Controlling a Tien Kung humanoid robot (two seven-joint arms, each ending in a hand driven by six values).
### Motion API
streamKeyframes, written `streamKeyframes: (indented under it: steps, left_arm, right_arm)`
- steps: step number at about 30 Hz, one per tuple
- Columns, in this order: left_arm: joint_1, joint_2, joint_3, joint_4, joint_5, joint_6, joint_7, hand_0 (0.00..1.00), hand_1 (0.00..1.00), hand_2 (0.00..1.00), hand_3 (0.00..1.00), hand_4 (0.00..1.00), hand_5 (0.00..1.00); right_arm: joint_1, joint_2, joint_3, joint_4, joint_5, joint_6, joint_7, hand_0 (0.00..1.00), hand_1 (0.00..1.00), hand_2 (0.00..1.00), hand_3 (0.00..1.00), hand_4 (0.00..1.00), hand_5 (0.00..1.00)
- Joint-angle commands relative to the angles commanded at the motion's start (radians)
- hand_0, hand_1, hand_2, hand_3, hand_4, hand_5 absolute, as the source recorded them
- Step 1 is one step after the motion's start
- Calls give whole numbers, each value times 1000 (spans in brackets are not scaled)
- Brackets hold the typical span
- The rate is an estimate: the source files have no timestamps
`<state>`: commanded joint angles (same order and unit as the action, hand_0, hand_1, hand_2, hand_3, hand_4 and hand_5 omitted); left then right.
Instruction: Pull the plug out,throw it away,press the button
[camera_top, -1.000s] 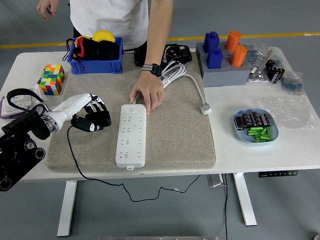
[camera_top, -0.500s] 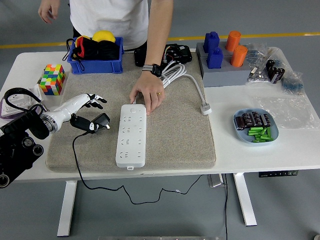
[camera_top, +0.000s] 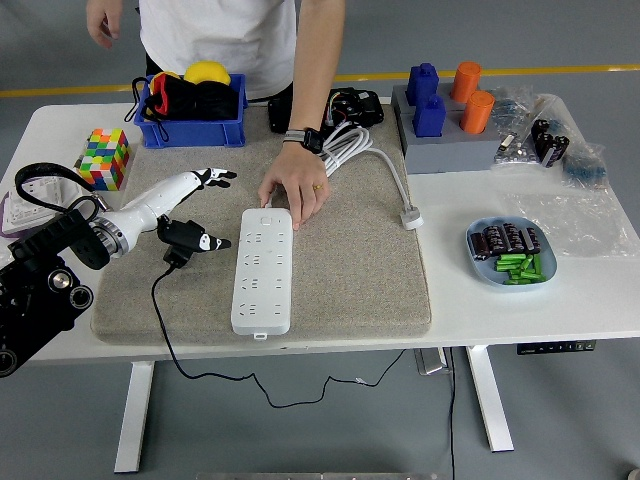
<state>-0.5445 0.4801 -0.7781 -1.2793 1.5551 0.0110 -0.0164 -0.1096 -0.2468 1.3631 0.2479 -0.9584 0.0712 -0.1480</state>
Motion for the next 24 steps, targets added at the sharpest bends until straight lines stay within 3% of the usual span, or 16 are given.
streamKeyframes:
  steps: [5,6,11,12,17,18,19,24]
  left_arm:
    - [-53,-7,57,-18,-19,6,2,292,424,425,813,763,2]
    - [-63,-10,66,-12,-13,6,8,134,157,208,723,519,2]
    - [-137,-32,155,32,9,9,69,134,157,208,723,519,2]
    - [-151,-38,173,44,10,6,86,40,15,100,699,370,2]
    - [-204,-79,235,126,23,-41,194,40,15,100,699,370,2]
    - [-209,-87,242,142,25,-45,209,40,10,90,731,449,2]
    - [-215,-95,250,158,28,-52,227,40,10,90,731,449,2]
    - [-237,-123,287,214,44,-80,283,29,3,81,744,481,2]
  right_arm:
    - [3,-6,-7,2,3,-1,1,749,683,666,678,762,666]
    - [3,-6,-8,2,3,0,1,749,683,666,677,762,665]
    - [3,-5,-12,0,6,0,0,749,683,666,677,762,665]
    - [3,-5,-13,0,7,0,0,750,683,666,677,762,666]
    - [0,-6,-16,0,9,0,0,750,683,666,677,762,666]
    - [0,-6,-17,0,9,0,0,749,683,666,677,762,666]
    - [-1,-5,-17,0,9,0,0,749,683,666,677,762,666]
    - [-3,-3,-18,-1,10,0,0,749,683,666,677,762,667]
